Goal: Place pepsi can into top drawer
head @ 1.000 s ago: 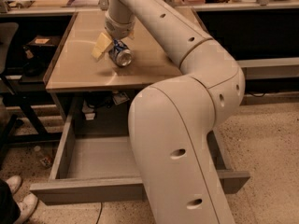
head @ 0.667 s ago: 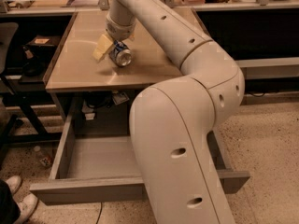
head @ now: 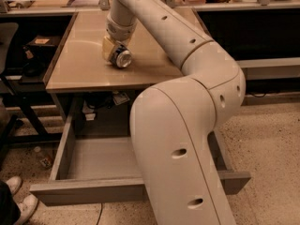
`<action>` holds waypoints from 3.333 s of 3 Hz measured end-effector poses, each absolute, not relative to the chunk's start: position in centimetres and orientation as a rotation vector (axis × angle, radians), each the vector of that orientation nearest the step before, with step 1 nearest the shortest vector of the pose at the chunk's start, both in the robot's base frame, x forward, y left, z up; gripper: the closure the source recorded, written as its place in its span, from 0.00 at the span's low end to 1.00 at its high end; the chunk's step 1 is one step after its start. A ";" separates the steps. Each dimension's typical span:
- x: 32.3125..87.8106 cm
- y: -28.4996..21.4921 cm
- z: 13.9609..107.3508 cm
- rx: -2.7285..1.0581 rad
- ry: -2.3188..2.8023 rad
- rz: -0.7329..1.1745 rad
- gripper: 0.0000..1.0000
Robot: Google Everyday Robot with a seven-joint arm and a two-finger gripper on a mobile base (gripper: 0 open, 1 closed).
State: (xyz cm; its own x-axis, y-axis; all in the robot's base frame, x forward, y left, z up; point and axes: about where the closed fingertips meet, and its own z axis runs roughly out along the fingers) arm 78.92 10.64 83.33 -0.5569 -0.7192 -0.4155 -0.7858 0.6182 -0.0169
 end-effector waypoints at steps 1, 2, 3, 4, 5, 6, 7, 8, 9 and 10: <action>78.9 10.6 83.3 -1.201 2.462 0.240 0.65; 78.9 10.6 83.3 -1.201 2.462 0.240 0.89; 78.9 10.6 83.3 -1.201 2.461 0.240 1.00; 78.4 10.5 83.7 -1.227 2.439 0.269 1.00; 77.4 9.6 84.5 -1.237 2.423 0.285 1.00; 75.7 8.1 85.4 -1.248 2.405 0.301 1.00; 72.4 6.5 85.0 -1.283 2.375 0.298 1.00; 72.4 6.5 85.1 -1.281 2.374 0.298 1.00; 70.5 5.6 86.1 -1.289 2.398 0.290 1.00; 66.7 4.5 87.1 -1.251 2.455 0.297 1.00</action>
Offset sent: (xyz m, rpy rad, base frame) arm 0.0000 0.0000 0.0000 0.0000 0.0000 0.0000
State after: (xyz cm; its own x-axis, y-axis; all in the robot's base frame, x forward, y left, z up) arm 66.70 4.45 87.07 -0.5381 -0.7341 -0.4142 -0.8116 0.5838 0.0197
